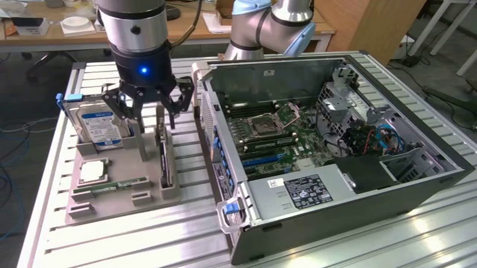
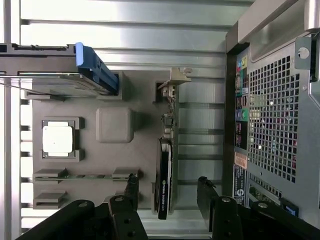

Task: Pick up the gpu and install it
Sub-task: 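Pick up the gpu and move the gpu toward the slot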

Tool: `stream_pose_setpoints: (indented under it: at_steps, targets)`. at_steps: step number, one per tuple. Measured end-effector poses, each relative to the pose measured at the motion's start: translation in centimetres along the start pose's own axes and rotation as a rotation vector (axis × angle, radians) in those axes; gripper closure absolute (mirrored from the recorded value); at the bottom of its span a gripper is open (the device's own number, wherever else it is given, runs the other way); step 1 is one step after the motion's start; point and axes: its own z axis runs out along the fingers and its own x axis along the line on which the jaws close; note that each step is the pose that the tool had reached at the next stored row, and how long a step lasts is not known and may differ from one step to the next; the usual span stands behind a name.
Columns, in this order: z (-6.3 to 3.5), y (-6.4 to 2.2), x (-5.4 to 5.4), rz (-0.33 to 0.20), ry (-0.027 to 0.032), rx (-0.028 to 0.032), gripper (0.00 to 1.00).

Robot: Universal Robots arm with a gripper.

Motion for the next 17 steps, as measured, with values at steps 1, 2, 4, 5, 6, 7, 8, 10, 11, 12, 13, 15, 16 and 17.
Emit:
stream_pose_setpoints:
  at_steps: [1,2,4,5,6,7,8,10,11,12,13,15,16,17]
  targets:
    - [0.15,-0.01,0.0,0.0,-0.0001,0.0,0.41]
    - [0.31,-0.02,0.0,0.0,-0.0001,-0.0001,0.41]
    - [0.68,-0.03,0.0,0.0,-0.0002,-0.0001,0.41]
    - [0.86,-0.04,0.0,0.0,-0.0001,0.0,0.41]
    - [1.03,-0.05,0.0,0.0,-0.0001,0.0,0.41]
    - [1.18,-0.06,0.0,0.0,0.0,0.0,0.41]
    - [1.34,-0.06,0.0,0.0,-0.0001,-0.0001,0.41]
    - [1.62,-0.07,0.0,0.0,-0.0001,-0.0001,0.41]
    - [1.68,-0.08,0.0,0.0,-0.0001,-0.0001,0.41]
    - [1.67,-0.08,0.0,0.0,0.0001,0.0001,0.41]
    - [1.67,-0.08,0.0,0.0,0.0001,0.0001,0.41]
    - [1.68,-0.08,0.0,0.0,0.0,0.0001,0.41]
    - [1.69,-0.08,0.0,0.0,0.0,0.0,0.41]
    - [1.75,-0.08,0.0,0.0,-0.0003,-0.0002,0.41]
